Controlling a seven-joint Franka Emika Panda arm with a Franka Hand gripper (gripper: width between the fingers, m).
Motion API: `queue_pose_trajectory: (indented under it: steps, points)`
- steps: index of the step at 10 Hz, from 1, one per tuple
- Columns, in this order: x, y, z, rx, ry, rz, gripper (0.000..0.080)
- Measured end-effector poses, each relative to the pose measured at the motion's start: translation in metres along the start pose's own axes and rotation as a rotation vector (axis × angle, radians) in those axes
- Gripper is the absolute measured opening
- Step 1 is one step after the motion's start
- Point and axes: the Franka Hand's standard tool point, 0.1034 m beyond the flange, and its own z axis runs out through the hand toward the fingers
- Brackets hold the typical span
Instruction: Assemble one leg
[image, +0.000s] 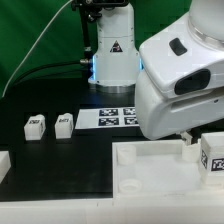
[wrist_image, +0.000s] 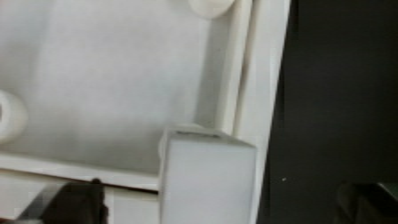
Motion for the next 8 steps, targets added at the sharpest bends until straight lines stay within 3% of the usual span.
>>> queue_pose_trajectory:
  steps: [2,5,8]
  points:
    - [0.007,0.004,0.011,-0.009,0.071,0.007,0.0649]
    - [-0.009,0.001,0.027,-0.023,0.095,0.008,0.0649]
    - [-0.010,0.002,0.028,-0.022,0.092,0.009,0.0649]
